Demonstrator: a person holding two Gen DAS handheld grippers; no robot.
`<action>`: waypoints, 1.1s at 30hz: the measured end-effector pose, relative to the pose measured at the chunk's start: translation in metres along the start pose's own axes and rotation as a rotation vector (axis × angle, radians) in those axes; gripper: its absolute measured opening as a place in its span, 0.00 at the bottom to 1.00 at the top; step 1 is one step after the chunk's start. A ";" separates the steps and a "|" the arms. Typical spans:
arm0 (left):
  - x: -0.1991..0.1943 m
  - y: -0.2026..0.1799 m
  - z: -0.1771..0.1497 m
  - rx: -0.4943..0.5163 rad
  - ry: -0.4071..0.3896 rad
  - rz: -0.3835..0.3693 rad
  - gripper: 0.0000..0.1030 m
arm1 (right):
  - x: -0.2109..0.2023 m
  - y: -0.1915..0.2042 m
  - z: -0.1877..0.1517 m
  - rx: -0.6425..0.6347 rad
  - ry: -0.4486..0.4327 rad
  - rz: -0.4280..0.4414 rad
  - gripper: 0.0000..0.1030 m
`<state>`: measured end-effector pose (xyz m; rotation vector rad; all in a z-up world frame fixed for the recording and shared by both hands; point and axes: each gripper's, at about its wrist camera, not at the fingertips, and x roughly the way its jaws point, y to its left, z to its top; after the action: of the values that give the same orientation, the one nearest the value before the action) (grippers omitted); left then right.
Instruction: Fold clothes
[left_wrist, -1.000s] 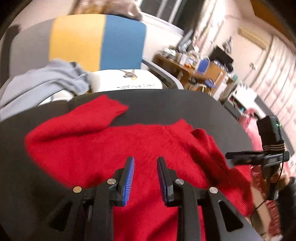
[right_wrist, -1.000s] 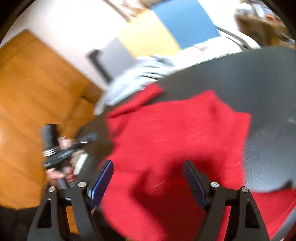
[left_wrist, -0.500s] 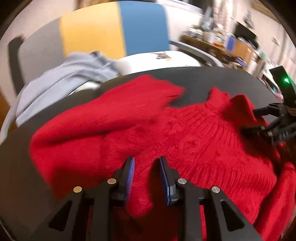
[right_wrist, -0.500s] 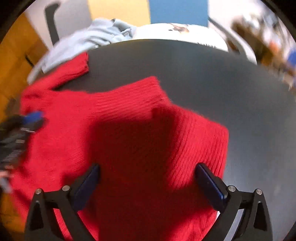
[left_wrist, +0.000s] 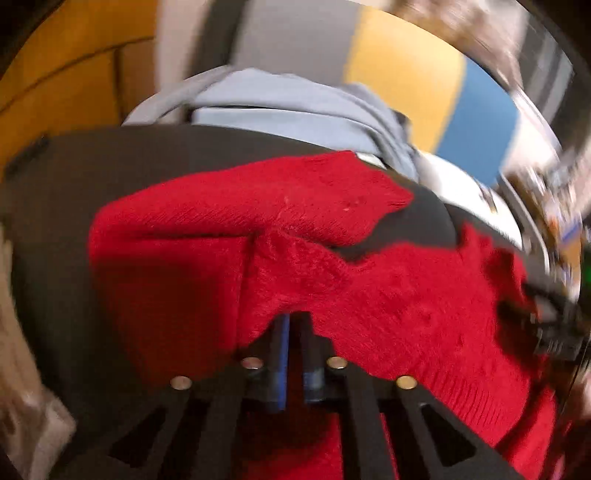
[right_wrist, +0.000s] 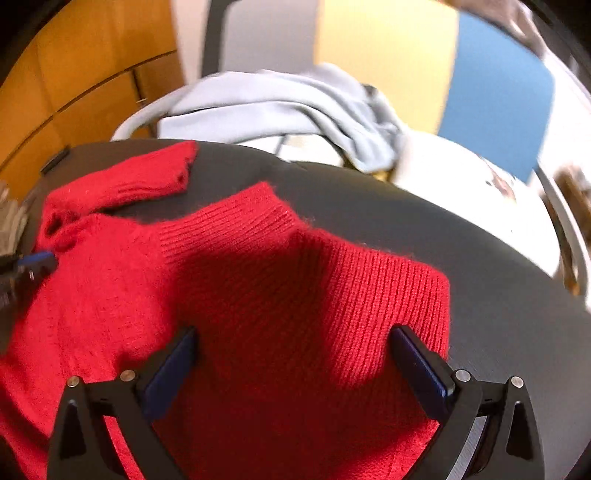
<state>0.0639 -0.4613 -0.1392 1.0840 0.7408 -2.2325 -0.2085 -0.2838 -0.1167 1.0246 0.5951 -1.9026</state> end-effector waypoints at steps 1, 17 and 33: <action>0.001 0.008 0.004 -0.040 -0.001 -0.012 0.04 | 0.003 0.000 0.005 0.001 -0.002 -0.003 1.00; -0.084 -0.002 -0.086 -0.053 -0.029 -0.199 0.36 | -0.114 -0.085 -0.067 0.427 -0.119 0.243 1.00; -0.108 -0.008 -0.181 -0.170 0.147 -0.511 0.48 | -0.181 -0.128 -0.254 1.000 -0.319 0.672 1.00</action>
<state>0.2094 -0.3087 -0.1442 1.0703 1.3741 -2.4532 -0.1608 0.0500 -0.1033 1.2406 -0.8908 -1.6352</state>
